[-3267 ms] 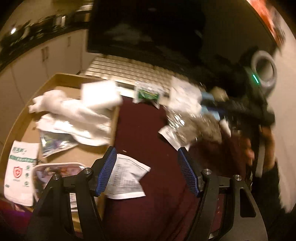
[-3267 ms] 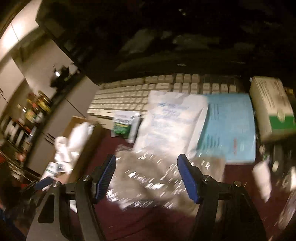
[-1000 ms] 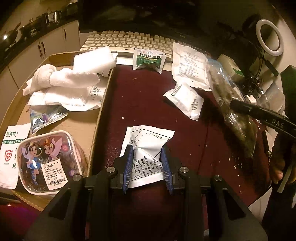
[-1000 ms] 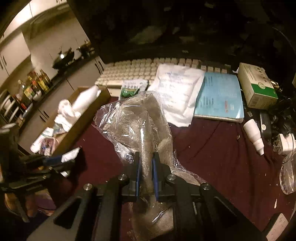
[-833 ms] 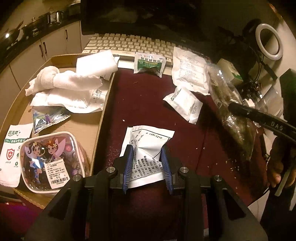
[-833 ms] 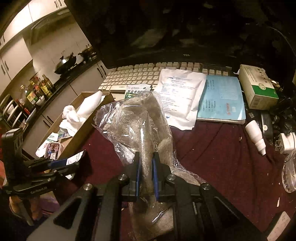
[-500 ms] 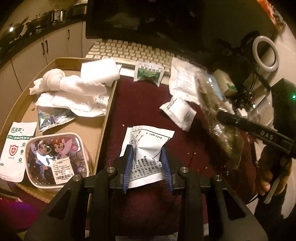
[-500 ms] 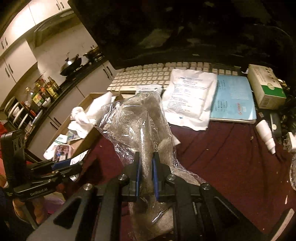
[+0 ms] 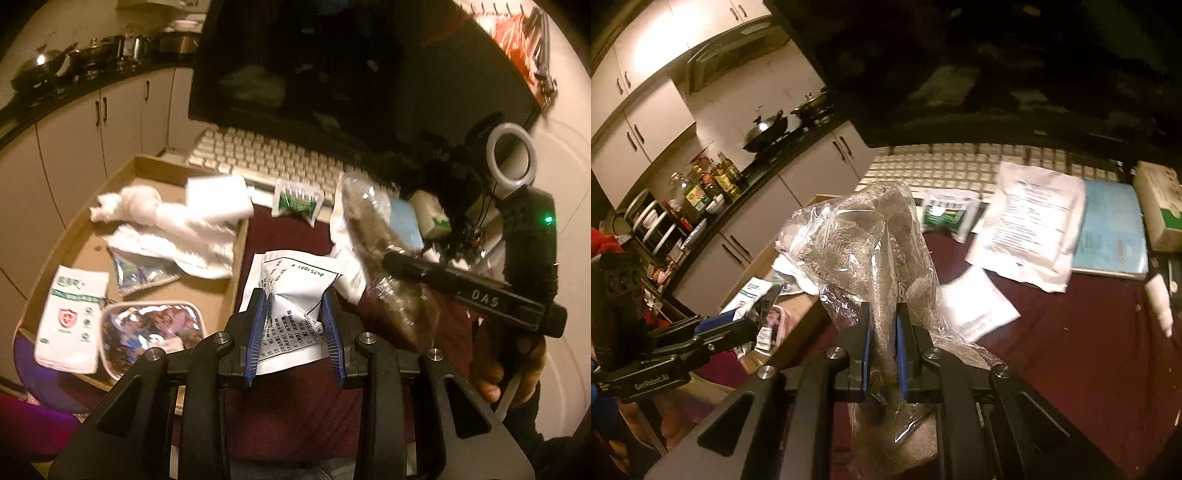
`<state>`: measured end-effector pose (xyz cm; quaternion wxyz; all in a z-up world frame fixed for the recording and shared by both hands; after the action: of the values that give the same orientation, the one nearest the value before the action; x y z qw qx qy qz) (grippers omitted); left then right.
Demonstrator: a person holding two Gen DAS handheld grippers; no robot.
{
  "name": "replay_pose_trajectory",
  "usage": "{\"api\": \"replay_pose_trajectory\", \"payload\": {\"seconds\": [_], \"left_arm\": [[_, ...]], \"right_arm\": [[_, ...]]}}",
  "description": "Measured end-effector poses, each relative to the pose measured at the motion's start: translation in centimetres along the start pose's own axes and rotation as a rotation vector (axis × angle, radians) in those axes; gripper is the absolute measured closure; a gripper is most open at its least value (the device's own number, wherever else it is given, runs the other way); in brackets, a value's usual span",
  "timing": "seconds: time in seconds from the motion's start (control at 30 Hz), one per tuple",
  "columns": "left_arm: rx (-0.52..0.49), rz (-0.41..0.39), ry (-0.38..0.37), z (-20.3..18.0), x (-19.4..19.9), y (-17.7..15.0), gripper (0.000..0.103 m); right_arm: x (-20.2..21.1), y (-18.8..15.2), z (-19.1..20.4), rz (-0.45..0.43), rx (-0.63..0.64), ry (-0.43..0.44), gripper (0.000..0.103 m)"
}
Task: Organize soft objects
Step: 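Carry the paper packet with left tool while right tool carries the wrapped roll to the tray, then open both tools over the tray and pull them back to the table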
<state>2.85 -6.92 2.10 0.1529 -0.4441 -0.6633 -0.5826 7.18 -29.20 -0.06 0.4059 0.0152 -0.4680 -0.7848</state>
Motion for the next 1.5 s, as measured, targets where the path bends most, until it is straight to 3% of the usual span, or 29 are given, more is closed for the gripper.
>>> {"api": "replay_pose_trajectory", "payload": {"seconds": [0.33,0.43,0.53,0.73,0.87,1.13,1.23,1.3,1.33,1.37,1.5], "left_arm": [[0.138,-0.107,0.043,6.0,4.9,1.4,0.073],[0.147,-0.13,0.11,7.8,5.6,2.0,0.073],[0.172,-0.121,0.127,9.6,5.1,2.4,0.073],[0.192,-0.083,0.226,12.5,1.9,2.4,0.073],[0.152,-0.043,0.297,13.0,-0.4,1.6,0.073],[0.201,-0.007,0.246,14.9,-2.3,-0.1,0.073],[0.242,-0.013,0.144,15.4,-2.3,-0.4,0.068],[0.253,-0.027,0.1,15.4,-2.1,-0.6,0.054],[0.257,-0.035,0.101,15.3,-2.0,-0.7,0.042],[0.262,-0.056,0.1,15.2,-1.6,-0.8,0.04],[0.284,-0.148,0.104,14.8,0.5,-1.4,0.04]], "right_arm": [[-2.2,2.5,4.2,0.031,0.028,0.117,0.093],[-3.9,3.4,5.7,0.052,0.048,0.137,0.093],[-6.4,4.7,7.1,0.088,0.046,0.168,0.093],[-10.8,6.4,10.6,0.112,0.126,0.099,0.093],[-13.4,6.2,12.0,0.106,0.184,0.018,0.093],[-15.3,5.4,11.2,0.126,0.149,0.044,0.088],[-15.2,5.4,11.1,0.131,0.133,0.074,0.079],[-15.0,5.5,11.1,0.137,0.116,0.131,0.061],[-14.9,5.5,10.9,0.134,0.103,0.158,0.047],[-14.6,5.5,10.6,0.125,0.084,0.172,0.043],[-13.6,5.5,9.7,0.119,0.026,0.229,0.043]]}}
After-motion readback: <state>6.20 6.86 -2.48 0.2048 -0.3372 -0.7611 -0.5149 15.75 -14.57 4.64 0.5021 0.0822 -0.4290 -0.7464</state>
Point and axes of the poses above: each gripper's, at about its wrist camera, not at the fingertips, and x roughly against the way its jaws point, z to its left, y to its top, the point moved 1 cm from there along -x, roughly the way its jaws point, and after that the axes turned 2 degrees about z, right-handed, at the moved point
